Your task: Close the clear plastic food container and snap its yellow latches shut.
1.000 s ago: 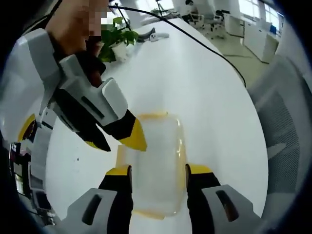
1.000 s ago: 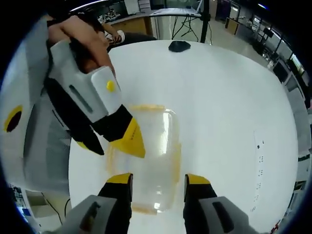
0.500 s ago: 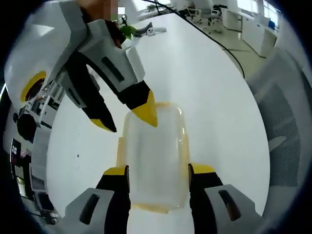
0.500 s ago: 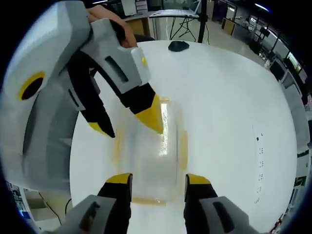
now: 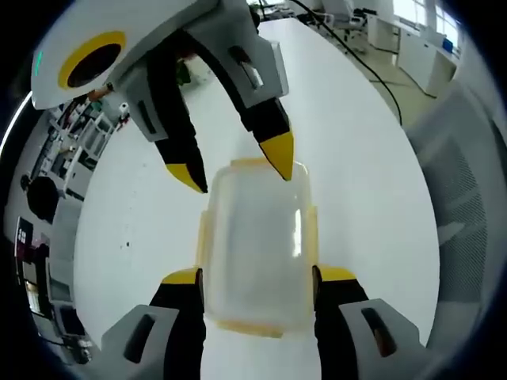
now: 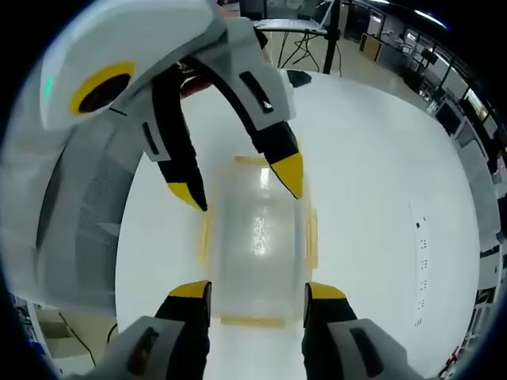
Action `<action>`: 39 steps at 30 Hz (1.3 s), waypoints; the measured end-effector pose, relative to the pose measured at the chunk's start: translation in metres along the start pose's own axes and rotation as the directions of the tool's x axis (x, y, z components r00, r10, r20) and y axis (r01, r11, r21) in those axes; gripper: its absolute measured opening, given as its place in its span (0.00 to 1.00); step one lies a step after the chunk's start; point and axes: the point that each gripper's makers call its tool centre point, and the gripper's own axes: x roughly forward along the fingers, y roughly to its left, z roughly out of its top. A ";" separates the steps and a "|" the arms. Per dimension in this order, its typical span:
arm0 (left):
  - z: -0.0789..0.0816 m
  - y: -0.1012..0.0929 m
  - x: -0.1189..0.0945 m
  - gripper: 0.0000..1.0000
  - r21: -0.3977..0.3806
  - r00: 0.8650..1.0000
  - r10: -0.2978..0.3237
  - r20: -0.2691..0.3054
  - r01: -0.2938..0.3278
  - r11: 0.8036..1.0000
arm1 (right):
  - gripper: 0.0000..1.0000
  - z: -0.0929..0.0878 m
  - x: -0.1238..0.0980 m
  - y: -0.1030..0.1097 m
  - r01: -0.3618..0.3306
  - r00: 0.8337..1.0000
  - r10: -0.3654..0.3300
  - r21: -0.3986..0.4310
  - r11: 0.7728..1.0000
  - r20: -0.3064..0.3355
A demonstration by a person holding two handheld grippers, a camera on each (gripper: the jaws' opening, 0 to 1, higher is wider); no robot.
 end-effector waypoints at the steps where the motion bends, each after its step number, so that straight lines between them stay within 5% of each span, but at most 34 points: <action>1: 0.000 0.000 0.000 0.54 0.001 1.000 -0.002 -0.001 0.002 1.000 | 0.45 0.001 -0.001 0.001 0.003 1.000 -0.003 -0.003 1.000 0.004; 13: -0.005 0.004 -0.001 0.64 -0.011 1.000 0.006 -0.006 -0.006 1.000 | 0.58 0.001 0.003 0.006 0.032 0.999 -0.032 -0.002 0.999 0.025; 16: -0.008 0.005 0.000 0.73 -0.013 1.000 0.006 -0.010 -0.006 1.000 | 0.64 0.001 0.008 0.009 0.034 0.999 -0.034 0.005 0.999 0.033; 20: -0.014 0.002 0.009 0.98 -0.043 1.000 -0.011 -0.021 0.010 0.999 | 0.87 -0.004 0.021 0.009 0.064 0.997 -0.063 -0.005 0.998 0.032; 24: -0.025 -0.003 0.020 0.99 -0.056 0.997 -0.027 -0.076 0.022 0.998 | 0.99 -0.008 0.033 0.005 0.102 0.994 -0.102 -0.013 0.995 0.025; 39: -0.040 -0.010 0.040 0.99 -0.056 0.991 -0.075 -0.114 0.069 0.996 | 0.99 -0.018 0.053 0.004 0.114 0.994 -0.114 0.003 0.994 -0.007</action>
